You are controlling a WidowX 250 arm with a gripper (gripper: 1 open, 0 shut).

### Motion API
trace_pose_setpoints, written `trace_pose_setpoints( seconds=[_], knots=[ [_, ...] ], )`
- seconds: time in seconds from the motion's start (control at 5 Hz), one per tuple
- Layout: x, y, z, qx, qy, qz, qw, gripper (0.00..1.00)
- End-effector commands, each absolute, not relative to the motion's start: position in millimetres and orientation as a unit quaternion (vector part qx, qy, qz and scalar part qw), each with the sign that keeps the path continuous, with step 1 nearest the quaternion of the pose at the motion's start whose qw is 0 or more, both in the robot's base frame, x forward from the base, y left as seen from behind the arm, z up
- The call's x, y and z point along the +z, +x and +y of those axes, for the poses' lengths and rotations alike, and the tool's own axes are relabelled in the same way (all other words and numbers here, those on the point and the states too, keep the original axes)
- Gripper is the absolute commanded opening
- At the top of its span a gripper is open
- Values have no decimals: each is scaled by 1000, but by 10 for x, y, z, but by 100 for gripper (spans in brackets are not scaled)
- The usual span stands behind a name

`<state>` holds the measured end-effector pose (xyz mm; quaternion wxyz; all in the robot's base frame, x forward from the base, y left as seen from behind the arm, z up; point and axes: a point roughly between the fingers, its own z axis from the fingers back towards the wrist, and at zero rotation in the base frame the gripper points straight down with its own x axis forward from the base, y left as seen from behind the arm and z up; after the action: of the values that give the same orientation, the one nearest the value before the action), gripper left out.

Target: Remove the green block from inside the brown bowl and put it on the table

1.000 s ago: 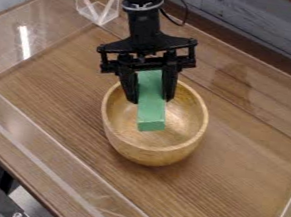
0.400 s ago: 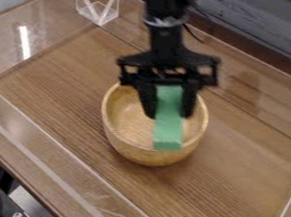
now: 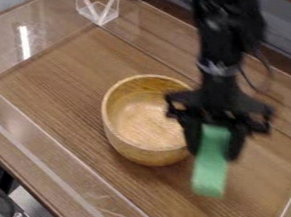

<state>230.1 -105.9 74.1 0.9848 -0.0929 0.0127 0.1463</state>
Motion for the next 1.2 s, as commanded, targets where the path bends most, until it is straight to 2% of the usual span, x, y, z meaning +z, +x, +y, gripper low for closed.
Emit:
trace_pose_setpoints(
  seconds=[0.0,1.0],
  knots=[
    [783,2369,-1188,136,-101,-11,986,0],
    [834,2320,-1017,97,-104,-12,990,0]
  ],
)
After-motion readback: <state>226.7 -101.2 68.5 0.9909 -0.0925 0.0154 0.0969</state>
